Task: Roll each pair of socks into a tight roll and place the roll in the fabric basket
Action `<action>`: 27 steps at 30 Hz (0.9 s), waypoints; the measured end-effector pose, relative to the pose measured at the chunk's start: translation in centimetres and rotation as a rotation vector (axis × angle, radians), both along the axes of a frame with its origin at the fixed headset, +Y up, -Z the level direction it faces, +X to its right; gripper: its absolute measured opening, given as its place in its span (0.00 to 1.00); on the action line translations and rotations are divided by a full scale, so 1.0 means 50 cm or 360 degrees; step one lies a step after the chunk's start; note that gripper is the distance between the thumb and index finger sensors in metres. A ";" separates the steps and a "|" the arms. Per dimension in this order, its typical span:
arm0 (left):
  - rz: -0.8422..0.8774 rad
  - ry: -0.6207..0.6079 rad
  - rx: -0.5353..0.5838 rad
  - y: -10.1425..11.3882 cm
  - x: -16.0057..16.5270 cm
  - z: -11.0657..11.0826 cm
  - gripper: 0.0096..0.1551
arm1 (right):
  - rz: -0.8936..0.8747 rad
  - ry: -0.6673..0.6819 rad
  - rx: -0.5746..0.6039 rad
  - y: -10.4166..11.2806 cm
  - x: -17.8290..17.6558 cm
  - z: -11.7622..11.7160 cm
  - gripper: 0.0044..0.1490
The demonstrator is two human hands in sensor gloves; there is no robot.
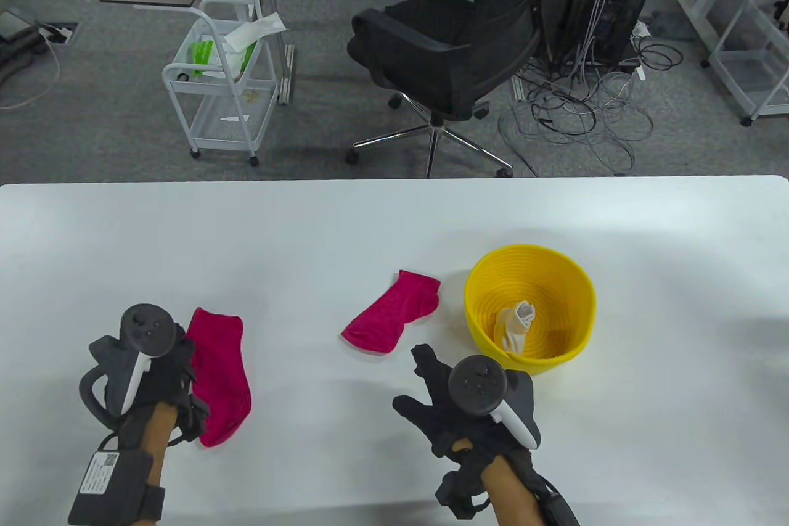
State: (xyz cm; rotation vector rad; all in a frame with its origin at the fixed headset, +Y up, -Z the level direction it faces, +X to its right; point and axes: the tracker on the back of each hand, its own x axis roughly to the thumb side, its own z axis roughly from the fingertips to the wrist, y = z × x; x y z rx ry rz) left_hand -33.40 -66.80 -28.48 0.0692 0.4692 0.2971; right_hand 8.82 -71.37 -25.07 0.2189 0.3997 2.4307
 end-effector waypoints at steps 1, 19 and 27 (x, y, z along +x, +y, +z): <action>0.0004 -0.0048 0.0041 0.018 0.014 0.009 0.23 | -0.0001 -0.0001 0.0002 0.000 0.001 0.000 0.58; 0.0006 -0.0753 0.0307 0.150 0.298 0.167 0.23 | -0.0158 -0.0172 0.0189 0.041 0.063 -0.002 0.54; 0.0122 -0.0835 -0.0111 0.022 0.352 0.109 0.23 | -0.0132 -0.0189 0.0185 0.039 0.064 -0.004 0.53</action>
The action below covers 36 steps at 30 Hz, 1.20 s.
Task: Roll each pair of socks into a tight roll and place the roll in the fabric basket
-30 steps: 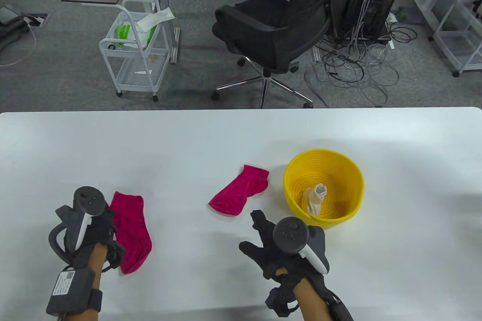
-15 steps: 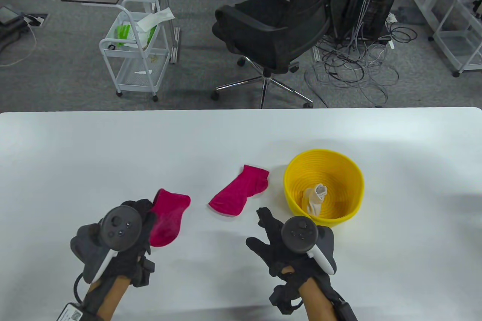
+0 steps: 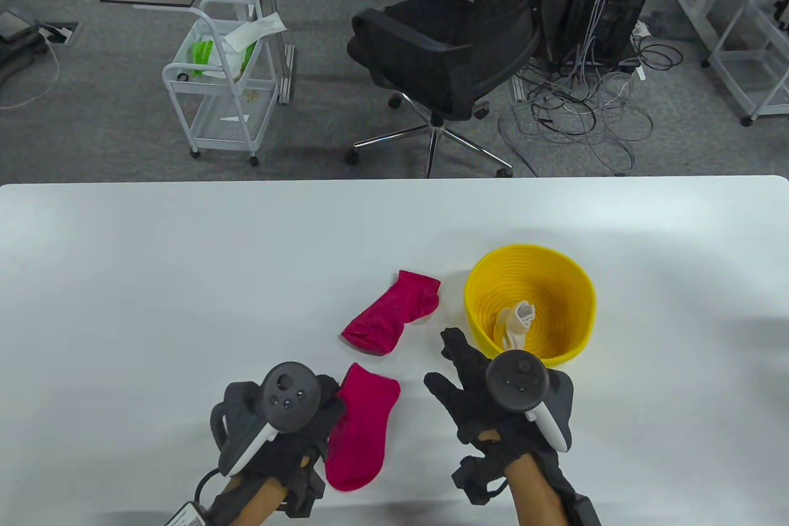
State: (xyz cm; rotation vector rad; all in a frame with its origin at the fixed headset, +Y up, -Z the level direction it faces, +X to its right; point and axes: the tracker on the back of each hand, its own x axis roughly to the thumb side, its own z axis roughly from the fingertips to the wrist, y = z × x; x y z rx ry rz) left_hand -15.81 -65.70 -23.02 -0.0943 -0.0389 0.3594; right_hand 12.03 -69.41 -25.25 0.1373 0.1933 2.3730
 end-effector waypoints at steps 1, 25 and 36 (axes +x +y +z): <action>-0.0049 0.0011 0.0005 -0.019 0.004 -0.012 0.23 | 0.0003 0.0009 -0.0007 -0.001 -0.002 0.000 0.53; 0.0109 0.0153 -0.0097 -0.118 -0.064 -0.121 0.36 | 0.0048 0.0100 -0.0064 -0.009 -0.022 0.001 0.52; 0.0624 -0.0099 -0.0257 -0.075 -0.136 -0.015 0.55 | 0.0061 0.0034 -0.0058 -0.010 -0.021 0.001 0.50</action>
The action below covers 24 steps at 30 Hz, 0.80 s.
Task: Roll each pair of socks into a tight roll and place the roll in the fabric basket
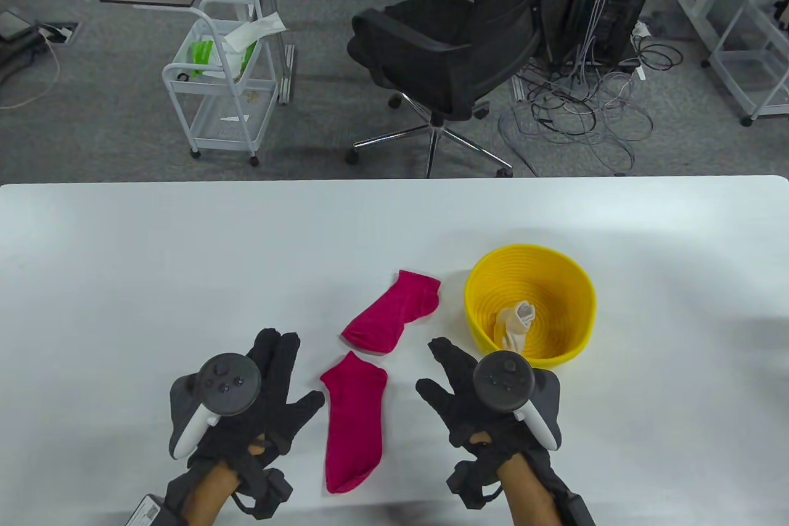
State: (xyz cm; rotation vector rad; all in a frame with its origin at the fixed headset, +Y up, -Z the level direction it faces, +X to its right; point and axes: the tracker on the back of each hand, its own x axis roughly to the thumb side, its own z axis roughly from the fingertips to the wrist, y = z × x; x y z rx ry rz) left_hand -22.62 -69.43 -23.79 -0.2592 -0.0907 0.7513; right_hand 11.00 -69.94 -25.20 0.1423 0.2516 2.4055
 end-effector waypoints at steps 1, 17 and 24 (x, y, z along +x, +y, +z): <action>0.0024 -0.0009 -0.0033 -0.002 -0.002 0.001 0.55 | 0.0003 -0.0012 0.0007 0.001 0.000 0.001 0.49; 0.0077 -0.0149 -0.0098 -0.001 0.001 0.006 0.53 | 0.0349 -0.0379 0.0030 0.113 -0.096 -0.123 0.42; 0.0024 -0.0105 -0.0195 -0.011 -0.010 0.003 0.52 | 0.0605 -0.0534 -0.0139 0.100 -0.144 -0.241 0.42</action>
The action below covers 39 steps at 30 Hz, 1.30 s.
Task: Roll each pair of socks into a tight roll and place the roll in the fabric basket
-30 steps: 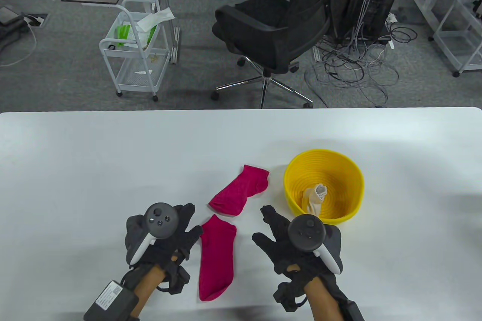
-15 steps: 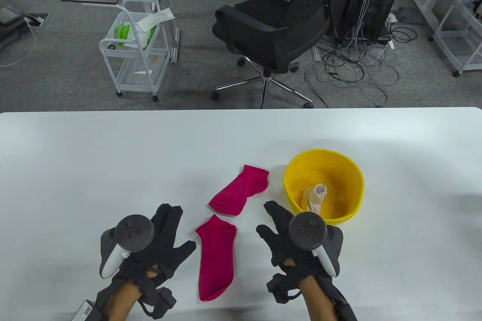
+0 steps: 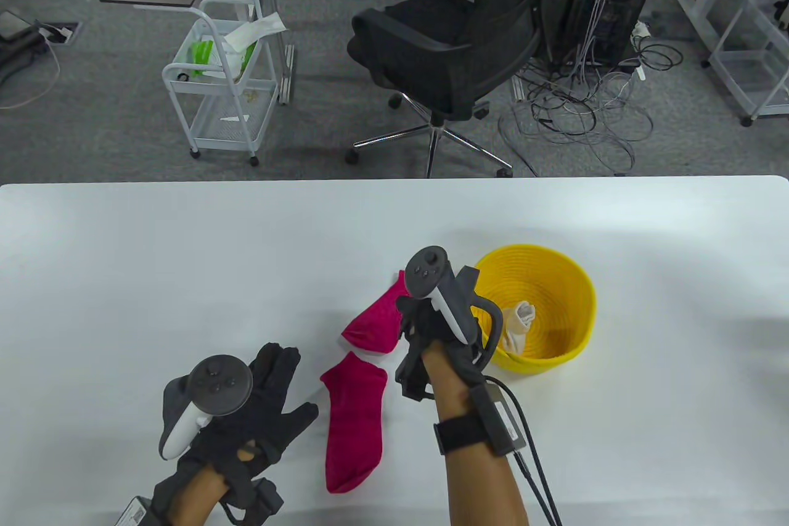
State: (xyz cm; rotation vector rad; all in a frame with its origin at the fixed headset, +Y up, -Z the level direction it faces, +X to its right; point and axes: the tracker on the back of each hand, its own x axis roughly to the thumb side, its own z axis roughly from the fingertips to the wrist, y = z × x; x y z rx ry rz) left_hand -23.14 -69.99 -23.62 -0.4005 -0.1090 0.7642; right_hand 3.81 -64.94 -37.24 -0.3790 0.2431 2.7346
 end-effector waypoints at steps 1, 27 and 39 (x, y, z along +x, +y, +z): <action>0.0009 -0.0005 -0.0032 -0.002 -0.003 -0.001 0.52 | -0.0007 -0.0029 -0.0059 -0.005 -0.002 -0.017 0.40; 0.0042 0.0030 -0.0222 -0.024 -0.024 -0.014 0.52 | 0.0456 -0.0368 -0.0188 -0.221 -0.024 -0.190 0.32; 0.0037 0.0019 -0.0249 -0.030 -0.023 -0.015 0.51 | 0.0631 -0.0344 0.0020 -0.241 -0.029 -0.200 0.24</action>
